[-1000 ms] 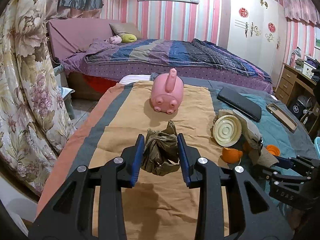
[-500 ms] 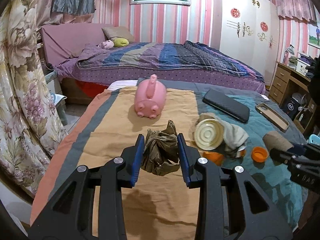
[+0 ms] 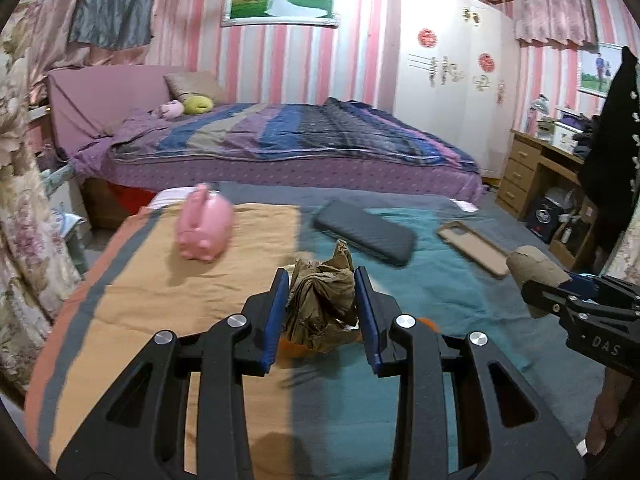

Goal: Collect trash
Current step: 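Carry the scrap in the left tool while the right tool carries the cardboard to the basket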

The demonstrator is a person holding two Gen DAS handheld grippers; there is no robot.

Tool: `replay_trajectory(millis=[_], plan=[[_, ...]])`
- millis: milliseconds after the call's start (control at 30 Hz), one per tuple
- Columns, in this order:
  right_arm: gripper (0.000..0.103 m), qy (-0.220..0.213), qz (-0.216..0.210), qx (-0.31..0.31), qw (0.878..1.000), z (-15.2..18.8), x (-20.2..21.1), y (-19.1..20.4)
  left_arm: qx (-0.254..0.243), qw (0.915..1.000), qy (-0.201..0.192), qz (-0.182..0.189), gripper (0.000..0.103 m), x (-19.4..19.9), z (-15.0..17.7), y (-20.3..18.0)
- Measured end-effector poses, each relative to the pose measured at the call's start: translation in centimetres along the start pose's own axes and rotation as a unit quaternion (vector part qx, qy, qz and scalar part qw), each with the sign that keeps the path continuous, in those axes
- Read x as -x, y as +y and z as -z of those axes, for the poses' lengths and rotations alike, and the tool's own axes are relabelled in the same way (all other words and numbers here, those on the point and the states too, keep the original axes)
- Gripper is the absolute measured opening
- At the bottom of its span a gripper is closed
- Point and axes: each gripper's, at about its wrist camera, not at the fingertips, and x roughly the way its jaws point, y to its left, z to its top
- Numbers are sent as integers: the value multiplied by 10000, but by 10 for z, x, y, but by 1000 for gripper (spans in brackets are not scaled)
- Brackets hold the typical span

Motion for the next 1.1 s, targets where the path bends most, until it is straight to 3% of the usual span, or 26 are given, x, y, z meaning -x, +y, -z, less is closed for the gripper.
replay_trajectory(millis=[633, 900, 1100], plan=[[48, -422, 1081, -952, 9887, 30, 84, -188, -688, 9902, -40, 1216, 32, 8, -7, -174], [48, -650, 1961, -1381, 9686, 45, 117, -253, -971, 9736, -137, 2060, 32, 19, -12, -264], [48, -667, 2101, -1739, 9598, 57, 131, -288, -1285, 9610, -91, 2449, 32, 19, -4, -315]])
